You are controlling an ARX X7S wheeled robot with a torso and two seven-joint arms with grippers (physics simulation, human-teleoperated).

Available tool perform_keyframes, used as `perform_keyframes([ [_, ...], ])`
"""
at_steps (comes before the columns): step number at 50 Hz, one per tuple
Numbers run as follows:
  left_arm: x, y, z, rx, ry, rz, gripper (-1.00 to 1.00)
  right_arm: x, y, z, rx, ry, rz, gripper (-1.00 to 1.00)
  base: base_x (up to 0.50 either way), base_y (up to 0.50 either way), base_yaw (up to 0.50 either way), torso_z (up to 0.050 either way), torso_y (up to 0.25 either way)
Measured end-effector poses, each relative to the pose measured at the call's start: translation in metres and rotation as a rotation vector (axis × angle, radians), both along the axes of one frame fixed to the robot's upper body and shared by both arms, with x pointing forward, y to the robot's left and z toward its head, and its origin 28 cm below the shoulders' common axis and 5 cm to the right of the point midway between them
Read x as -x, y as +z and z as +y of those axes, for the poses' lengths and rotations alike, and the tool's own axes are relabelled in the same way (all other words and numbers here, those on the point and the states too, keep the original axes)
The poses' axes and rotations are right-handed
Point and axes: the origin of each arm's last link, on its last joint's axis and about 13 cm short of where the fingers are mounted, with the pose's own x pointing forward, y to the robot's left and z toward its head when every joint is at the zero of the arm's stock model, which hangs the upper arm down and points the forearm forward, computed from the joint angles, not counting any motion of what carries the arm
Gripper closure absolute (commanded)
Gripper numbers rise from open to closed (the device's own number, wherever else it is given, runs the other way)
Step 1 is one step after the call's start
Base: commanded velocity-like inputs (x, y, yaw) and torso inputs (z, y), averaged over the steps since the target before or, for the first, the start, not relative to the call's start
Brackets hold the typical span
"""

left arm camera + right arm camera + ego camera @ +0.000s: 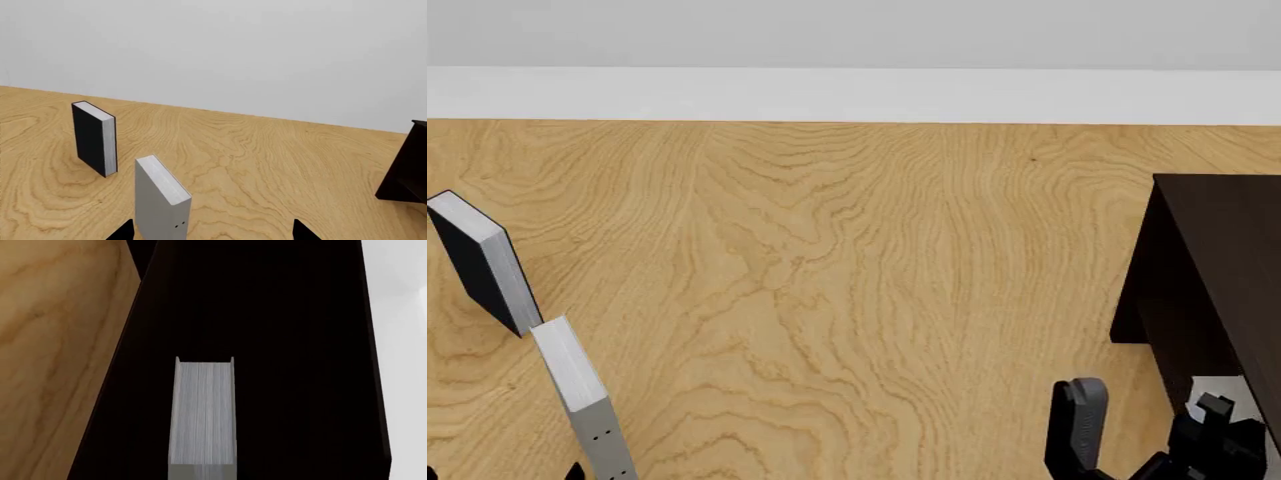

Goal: Pick up the book on the right and place it on the cabinet shelf.

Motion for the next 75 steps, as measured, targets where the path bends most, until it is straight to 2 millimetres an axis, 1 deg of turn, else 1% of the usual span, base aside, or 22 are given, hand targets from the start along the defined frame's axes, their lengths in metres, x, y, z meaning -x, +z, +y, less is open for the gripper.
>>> perform_keyframes([
  [8, 0.0, 0.0, 0.0, 0.0, 0.002, 0.001, -1.0, 0.0, -0.004, 0.002, -0.023, 0.01, 0.009, 1.0, 0.0, 0.0, 0.0, 0.0, 0.001],
  [9, 0.0, 0.0, 0.0, 0.0, 0.002, 0.001, -1.0, 0.0, -0.005, 0.003, -0.026, 0.013, 0.012, -1.0, 0.0, 0.0, 0.0, 0.0, 0.0],
  [20, 0.0, -0.001, 0.001, -0.001, 0.005, 0.004, -1.0, 0.001, -0.01, 0.005, 0.036, 0.042, 0.015, -1.0, 0.0, 0.0, 0.0, 0.0, 0.0],
  [55, 0.0, -0.001, 0.0, -0.006, 0.007, 0.008, -1.0, 0.006, -0.018, 0.006, 0.116, 0.151, 0.05, -1.0, 0.0, 0.0, 0.0, -0.001, 0.0],
  [65, 0.0, -0.001, 0.0, -0.006, 0.008, 0.008, -1.0, 0.002, -0.021, 0.036, 0.017, 0.299, 0.042, -1.0, 0.0, 0.0, 0.0, 0.0, 0.0],
  [75, 0.0, -0.002, 0.0, -0.005, 0.007, 0.008, -1.0, 0.001, -0.022, 0.055, -0.037, 0.394, 0.034, -1.0, 0.0, 0.0, 0.0, 0.0, 0.0],
])
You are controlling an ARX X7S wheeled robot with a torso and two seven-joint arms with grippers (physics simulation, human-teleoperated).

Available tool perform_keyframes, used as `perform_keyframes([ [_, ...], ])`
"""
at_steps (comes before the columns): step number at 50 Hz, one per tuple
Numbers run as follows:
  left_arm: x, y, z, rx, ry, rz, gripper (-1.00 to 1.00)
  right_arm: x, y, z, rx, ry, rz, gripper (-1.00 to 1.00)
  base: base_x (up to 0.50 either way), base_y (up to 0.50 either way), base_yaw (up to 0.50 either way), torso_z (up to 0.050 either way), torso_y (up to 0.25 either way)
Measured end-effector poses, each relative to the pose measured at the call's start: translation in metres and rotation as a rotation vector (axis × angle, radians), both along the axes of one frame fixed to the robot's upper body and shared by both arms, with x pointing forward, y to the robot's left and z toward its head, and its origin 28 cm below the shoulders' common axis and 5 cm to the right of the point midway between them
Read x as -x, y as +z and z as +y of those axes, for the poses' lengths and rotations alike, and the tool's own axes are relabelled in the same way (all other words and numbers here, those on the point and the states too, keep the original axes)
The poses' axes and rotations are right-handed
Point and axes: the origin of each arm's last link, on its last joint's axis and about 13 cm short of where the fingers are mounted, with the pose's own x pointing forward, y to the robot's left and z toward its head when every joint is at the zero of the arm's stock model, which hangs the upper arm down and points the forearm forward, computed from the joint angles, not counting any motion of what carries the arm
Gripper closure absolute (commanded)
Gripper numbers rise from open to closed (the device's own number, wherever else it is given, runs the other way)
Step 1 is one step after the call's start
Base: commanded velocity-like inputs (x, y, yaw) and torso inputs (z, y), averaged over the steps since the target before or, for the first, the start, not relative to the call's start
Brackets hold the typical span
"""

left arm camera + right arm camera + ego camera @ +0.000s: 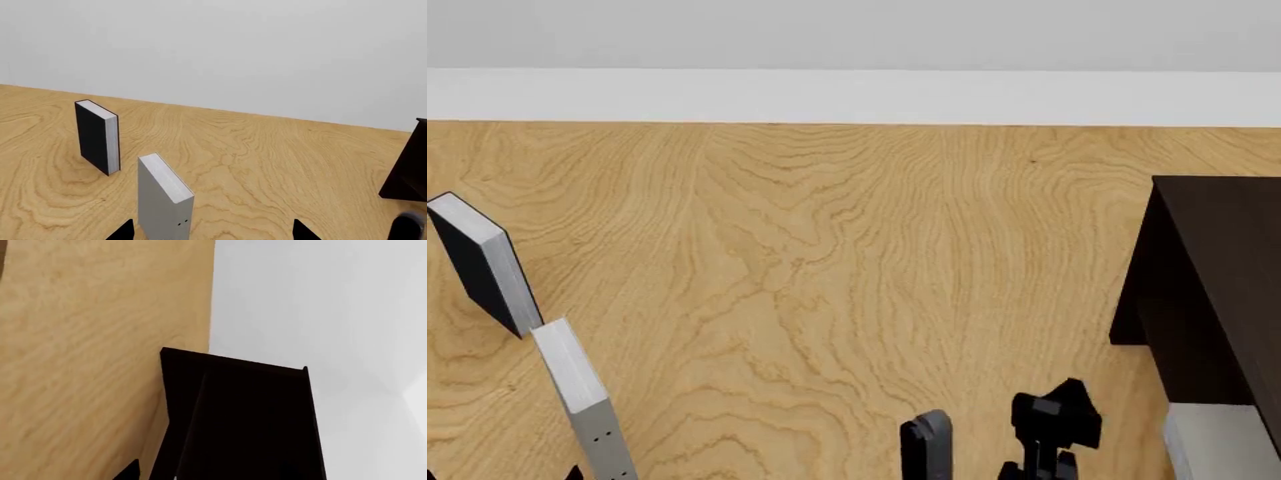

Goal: Pick up the book on the right and place it on the cabinet shelf.

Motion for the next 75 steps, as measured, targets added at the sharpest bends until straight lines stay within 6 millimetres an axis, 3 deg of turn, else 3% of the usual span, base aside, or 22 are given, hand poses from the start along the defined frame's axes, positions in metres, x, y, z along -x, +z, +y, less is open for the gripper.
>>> perform_keyframes([
  [10, 0.0, 0.0, 0.0, 0.002, 0.001, -0.001, -1.0, 0.001, 0.0, 0.009, -0.095, 0.016, 0.014, -1.0, 0.0, 0.0, 0.0, 0.0, 0.0],
  [52, 0.001, -0.002, 0.001, 0.008, 0.004, -0.001, -1.0, -0.007, 0.022, 0.021, -0.926, -0.289, 0.086, -1.0, 0.0, 0.0, 0.0, 0.0, 0.0],
  [75, 0.002, -0.002, 0.002, 0.014, 0.007, 0.0, -1.0, -0.01, 0.027, 0.015, -1.035, -0.442, 0.026, -1.0, 0.0, 0.0, 0.0, 0.0, 0.0],
])
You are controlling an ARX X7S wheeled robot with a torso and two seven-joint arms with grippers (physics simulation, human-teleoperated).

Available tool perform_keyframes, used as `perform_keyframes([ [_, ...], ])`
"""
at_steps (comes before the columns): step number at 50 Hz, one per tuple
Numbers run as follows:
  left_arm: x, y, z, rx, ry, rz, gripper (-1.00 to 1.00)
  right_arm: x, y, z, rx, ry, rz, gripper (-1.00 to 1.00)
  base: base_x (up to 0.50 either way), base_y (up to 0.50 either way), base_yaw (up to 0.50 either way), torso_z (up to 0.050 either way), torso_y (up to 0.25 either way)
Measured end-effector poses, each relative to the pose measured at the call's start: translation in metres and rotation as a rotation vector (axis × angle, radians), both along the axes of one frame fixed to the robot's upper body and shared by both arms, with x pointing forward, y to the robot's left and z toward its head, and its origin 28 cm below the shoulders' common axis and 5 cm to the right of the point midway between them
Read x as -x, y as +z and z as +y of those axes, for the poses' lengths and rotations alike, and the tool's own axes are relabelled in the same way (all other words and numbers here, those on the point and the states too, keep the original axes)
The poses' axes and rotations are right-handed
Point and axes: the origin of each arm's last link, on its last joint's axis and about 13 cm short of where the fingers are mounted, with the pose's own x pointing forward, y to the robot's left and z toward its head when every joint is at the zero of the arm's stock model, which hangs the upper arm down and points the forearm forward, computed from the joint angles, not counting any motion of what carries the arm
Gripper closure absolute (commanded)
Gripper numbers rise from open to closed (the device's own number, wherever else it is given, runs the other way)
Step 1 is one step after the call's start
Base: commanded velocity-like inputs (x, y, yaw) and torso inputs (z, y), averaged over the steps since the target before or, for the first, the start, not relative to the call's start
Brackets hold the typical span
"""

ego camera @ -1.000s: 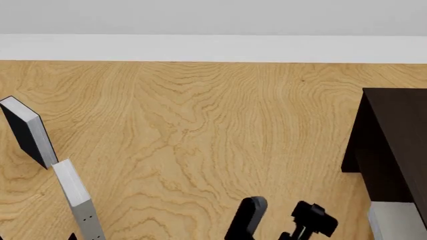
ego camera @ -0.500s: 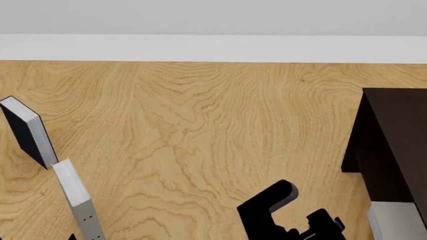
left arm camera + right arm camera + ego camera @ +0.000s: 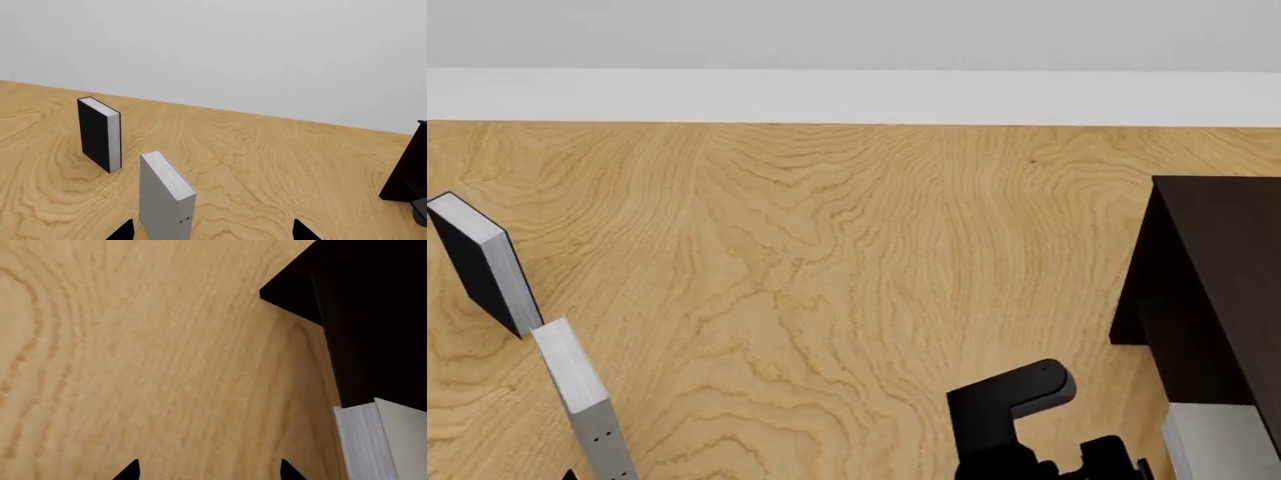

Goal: Pick up the book on the right and place it on the cabinet shelf.

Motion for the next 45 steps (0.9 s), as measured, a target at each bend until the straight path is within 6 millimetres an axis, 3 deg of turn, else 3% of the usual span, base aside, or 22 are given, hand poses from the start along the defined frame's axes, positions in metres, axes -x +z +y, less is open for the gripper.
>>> perform_keyframes([
  [45, -0.001, -0.001, 0.001, 0.004, 0.003, 0.003, -1.0, -0.015, -0.004, -0.023, 0.082, -0.113, 0.002, -1.0, 0.0, 0.0, 0.0, 0.0, 0.0],
])
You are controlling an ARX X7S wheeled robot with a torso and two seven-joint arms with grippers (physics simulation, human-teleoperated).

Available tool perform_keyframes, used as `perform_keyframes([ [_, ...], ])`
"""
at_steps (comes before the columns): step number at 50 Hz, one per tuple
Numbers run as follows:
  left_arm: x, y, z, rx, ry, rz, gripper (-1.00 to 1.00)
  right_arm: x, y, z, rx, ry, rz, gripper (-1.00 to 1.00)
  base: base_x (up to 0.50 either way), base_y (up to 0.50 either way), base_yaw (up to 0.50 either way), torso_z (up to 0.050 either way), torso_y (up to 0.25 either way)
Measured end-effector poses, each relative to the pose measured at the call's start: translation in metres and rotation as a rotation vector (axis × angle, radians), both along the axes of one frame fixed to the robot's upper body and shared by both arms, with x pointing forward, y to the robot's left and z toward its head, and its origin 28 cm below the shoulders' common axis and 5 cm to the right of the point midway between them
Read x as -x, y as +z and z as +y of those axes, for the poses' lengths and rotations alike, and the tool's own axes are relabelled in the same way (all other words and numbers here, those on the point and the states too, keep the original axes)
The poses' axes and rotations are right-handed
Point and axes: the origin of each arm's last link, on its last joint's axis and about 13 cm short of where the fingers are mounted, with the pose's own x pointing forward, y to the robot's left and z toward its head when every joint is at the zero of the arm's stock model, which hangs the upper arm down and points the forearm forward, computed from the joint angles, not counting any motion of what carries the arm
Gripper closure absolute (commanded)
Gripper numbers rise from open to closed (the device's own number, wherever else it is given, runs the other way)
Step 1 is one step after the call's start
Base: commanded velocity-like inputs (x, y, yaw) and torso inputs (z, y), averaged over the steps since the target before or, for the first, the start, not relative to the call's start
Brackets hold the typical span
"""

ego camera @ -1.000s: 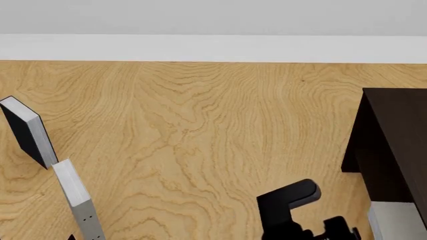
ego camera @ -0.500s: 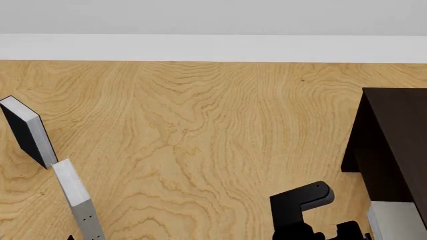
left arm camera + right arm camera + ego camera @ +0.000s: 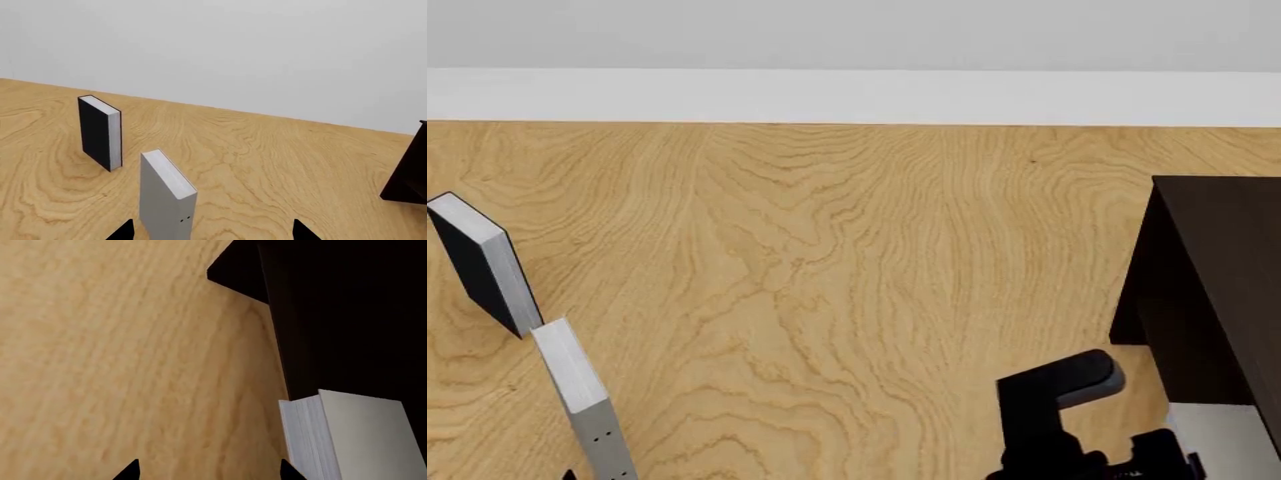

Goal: Pick up the book on the right and place it on the cabinet shelf.

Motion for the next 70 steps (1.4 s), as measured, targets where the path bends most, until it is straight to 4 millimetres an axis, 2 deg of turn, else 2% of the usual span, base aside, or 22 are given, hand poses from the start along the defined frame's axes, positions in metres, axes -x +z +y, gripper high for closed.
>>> perform_keyframes([
  [23, 0.0, 0.001, 0.0, -0.002, 0.003, 0.002, -1.0, -0.006, -0.007, -0.009, -0.024, -0.035, 0.02, -1.0, 0.0, 0.0, 0.0, 0.0, 0.0],
  [70, 0.0, -0.002, 0.001, -0.003, 0.01, 0.009, -1.0, -0.014, 0.002, -0.02, -0.056, -0.046, 0.004, -1.0, 0.0, 0.0, 0.0, 0.0, 0.0],
])
